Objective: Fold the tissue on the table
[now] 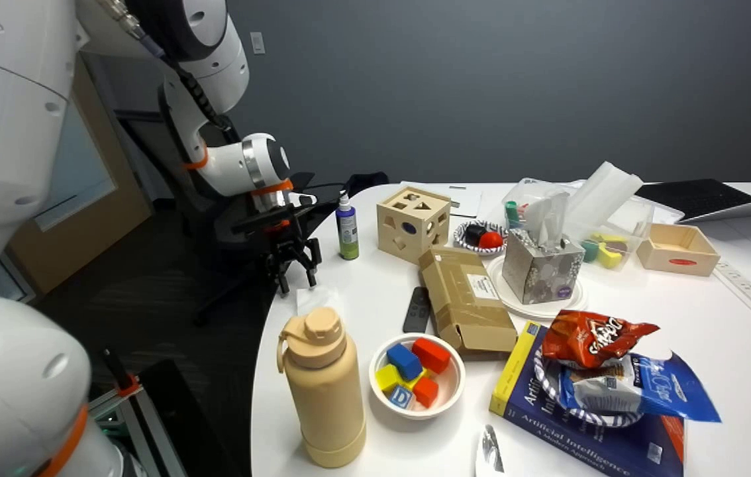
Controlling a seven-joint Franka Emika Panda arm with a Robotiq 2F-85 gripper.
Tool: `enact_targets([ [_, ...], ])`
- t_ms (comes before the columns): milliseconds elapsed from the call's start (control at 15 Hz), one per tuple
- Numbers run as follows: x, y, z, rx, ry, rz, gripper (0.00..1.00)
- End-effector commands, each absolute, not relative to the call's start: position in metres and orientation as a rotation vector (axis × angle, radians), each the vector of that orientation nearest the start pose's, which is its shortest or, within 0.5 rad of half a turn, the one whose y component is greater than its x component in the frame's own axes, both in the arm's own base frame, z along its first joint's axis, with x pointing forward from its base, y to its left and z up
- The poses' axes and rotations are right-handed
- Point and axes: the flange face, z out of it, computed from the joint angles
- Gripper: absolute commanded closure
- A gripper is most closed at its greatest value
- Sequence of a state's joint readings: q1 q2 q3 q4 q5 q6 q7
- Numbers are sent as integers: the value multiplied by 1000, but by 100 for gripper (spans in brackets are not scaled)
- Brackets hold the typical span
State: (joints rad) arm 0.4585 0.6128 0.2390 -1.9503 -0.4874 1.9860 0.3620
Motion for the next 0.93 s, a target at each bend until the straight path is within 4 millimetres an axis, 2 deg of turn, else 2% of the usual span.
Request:
enact_targets([
  [0, 456, 325, 162, -3268, -1081, 621, 0],
  [400, 476, 289, 199, -3175, -922, 599, 0],
  [867, 492, 218, 259, -3001, -707, 512, 0],
])
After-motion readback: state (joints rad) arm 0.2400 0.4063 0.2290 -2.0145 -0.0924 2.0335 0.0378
